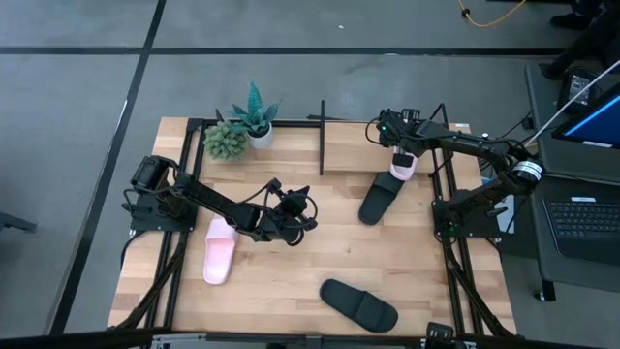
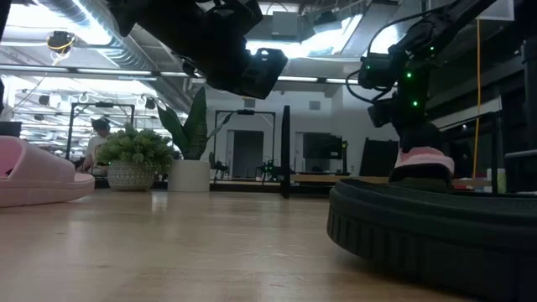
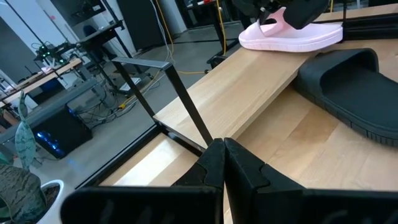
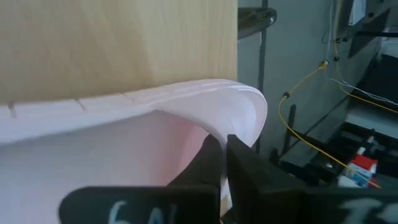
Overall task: Pick and place slides into the shelf
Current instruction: Put the top pink slide on the shelf
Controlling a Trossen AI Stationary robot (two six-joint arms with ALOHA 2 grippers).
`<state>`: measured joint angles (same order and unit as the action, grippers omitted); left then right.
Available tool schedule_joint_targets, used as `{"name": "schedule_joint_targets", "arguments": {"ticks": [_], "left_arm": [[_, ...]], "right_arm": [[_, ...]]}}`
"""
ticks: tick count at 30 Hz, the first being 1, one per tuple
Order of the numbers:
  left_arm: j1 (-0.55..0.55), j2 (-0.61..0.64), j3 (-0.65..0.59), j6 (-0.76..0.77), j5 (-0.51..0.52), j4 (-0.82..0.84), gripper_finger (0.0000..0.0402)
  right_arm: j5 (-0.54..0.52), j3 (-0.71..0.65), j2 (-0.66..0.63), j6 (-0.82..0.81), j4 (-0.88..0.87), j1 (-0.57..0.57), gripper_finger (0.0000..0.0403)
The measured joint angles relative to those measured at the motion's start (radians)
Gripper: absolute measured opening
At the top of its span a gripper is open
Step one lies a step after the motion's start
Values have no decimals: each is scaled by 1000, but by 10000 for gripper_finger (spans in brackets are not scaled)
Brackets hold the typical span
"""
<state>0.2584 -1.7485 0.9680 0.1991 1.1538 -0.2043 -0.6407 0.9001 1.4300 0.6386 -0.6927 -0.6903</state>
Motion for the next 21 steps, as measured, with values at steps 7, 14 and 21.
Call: {"name": "schedule_joint_targets", "arguments": {"ticks": [7, 14, 21], "left_arm": [[0, 0, 0, 0, 0, 0, 0], [-1, 0, 0, 0, 0, 0, 0], [-1, 0, 0, 0, 0, 0, 0]], "right_arm": [[-40, 0, 0, 48, -30, 6, 11], [-40, 0, 0, 54, -32, 8, 11], [-109, 0, 0, 124, -25, 42, 11]]}}
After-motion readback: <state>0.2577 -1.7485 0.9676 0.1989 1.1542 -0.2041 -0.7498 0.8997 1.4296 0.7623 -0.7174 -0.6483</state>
